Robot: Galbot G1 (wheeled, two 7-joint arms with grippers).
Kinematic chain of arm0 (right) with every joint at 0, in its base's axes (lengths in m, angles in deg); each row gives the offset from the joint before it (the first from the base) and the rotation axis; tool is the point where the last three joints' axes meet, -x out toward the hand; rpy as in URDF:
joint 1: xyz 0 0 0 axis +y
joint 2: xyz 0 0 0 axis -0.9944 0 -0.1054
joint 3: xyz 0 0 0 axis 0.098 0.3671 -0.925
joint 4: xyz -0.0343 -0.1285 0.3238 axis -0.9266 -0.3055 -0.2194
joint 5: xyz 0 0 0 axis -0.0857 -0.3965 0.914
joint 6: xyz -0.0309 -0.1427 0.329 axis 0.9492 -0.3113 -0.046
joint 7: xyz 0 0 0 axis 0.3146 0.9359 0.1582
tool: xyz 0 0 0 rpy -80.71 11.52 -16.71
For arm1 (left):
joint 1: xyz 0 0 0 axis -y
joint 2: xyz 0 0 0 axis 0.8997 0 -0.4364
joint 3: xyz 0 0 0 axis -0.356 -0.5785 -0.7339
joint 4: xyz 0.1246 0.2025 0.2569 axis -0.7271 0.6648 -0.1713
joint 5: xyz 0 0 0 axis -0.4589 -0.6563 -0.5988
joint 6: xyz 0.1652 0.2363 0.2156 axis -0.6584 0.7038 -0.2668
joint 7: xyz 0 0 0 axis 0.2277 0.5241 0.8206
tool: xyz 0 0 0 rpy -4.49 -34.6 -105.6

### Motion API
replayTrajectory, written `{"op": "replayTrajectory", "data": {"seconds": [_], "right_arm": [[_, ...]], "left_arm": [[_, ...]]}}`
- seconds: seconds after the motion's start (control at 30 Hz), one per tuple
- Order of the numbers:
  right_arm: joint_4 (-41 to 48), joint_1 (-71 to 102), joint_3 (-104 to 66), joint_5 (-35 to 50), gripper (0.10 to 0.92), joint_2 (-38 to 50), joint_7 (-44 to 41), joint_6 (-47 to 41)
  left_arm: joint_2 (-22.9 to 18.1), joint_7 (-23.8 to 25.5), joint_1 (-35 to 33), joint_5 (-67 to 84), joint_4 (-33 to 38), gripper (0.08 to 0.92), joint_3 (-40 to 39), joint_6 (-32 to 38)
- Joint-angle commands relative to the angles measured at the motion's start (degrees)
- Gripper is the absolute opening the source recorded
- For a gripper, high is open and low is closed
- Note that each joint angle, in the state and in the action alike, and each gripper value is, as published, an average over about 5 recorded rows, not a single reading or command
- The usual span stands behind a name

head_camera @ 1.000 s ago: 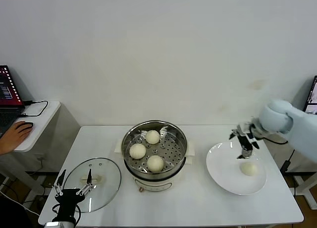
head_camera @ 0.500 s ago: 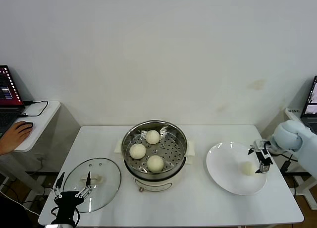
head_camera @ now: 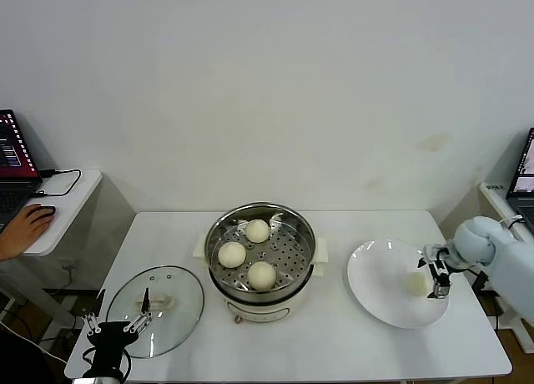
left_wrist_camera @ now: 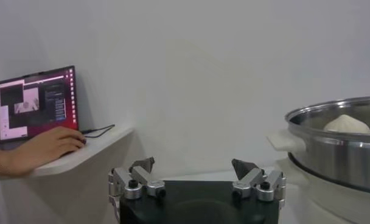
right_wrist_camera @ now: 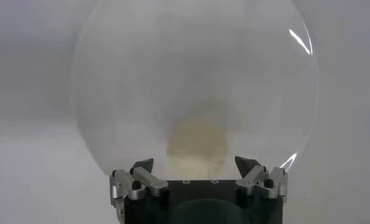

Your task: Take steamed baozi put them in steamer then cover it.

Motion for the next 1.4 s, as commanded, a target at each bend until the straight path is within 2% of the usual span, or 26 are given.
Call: {"op": "replayTrajectory", "data": {"seconds": [0.03, 0.4, 0.67, 0.87, 1.03, 1.23, 1.4], "right_arm": [[3.0, 1.74, -1.69, -2.52, 0.794, -3.78, 0.62, -0.33], [2.66, 1.08, -1.64, -4.07, 0.658, -2.99, -0.44, -0.68], [-2.02, -3.38, 1.42, 0.1, 0.589, 1.59, -1.1, -2.13], [-10.56, -16.78, 12.68, 9.48, 0.585, 7.29, -1.62, -6.34], [-17.01, -32.8, 23.49, 19.53, 0.585, 8.19, -1.26, -10.51], [-23.08, -51.94, 38.26, 34.17, 0.585, 2.77, 3.9, -18.68], [-24.71, -57.05, 42.75, 43.89, 0.593, -6.47, 8.86, -25.1]], "left_arm": [[-0.04, 0.01, -0.08, 0.01, -0.04, 0.823, 0.14, 0.05], [-0.21, -0.01, -0.05, 0.17, -0.39, 0.823, 0.12, 0.1], [0.03, -0.03, -0.09, 0.34, -0.24, 0.823, 0.44, 0.15], [0.67, 0.03, 0.0, 0.57, -0.14, 0.823, 0.64, 0.07], [0.55, 0.03, 0.5, 0.59, -0.29, 0.823, -0.32, 0.01], [0.94, 0.05, 0.95, 0.93, -0.88, 0.823, -0.77, 0.16], [0.86, 0.03, 1.67, 0.98, -1.15, 0.823, -1.14, 0.08]]}}
